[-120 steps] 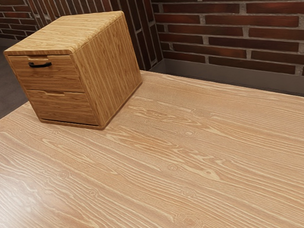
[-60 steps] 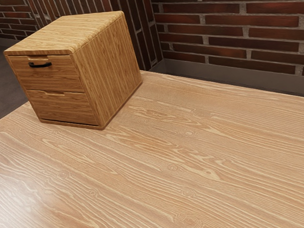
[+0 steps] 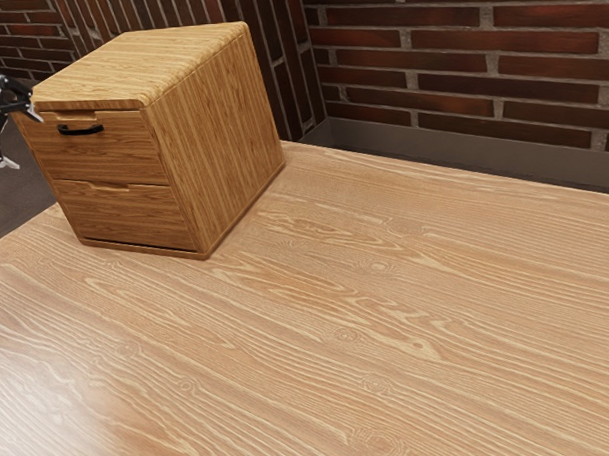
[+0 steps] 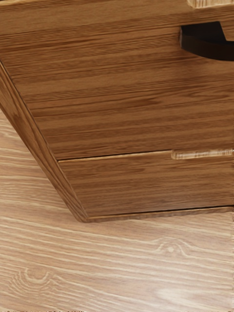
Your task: Pull the drawer handle with one arm to open the drawer
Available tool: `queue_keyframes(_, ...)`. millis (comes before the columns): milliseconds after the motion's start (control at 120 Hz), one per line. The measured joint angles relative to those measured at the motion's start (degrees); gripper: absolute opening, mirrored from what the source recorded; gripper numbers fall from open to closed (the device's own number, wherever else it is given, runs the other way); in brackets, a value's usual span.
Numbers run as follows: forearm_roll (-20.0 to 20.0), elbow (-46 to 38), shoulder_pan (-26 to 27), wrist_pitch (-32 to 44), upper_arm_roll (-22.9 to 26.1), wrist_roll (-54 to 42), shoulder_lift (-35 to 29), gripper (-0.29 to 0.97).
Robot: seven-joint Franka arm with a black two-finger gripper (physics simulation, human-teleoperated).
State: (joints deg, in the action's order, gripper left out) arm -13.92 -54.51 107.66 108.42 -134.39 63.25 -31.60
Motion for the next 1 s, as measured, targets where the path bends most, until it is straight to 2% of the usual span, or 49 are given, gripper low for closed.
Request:
queue_keyframes(567, -0.1, -0.6, 0.7, 0.3, -0.7, 8.1, -1.7, 0.68)
queue_keyframes(667, -0.2, -0.5, 0.7, -3.9, -1.0, 8.9, -1.5, 0.68)
queue_keyframes(858, -0.2, -0.6, -1.1, -19.9, -1.2, 10.1, -0.3, 0.68)
queue_keyframes(1000, -0.3, -0.7, -2.1, -26.8, -1.5, 10.8, 1.2, 0.68)
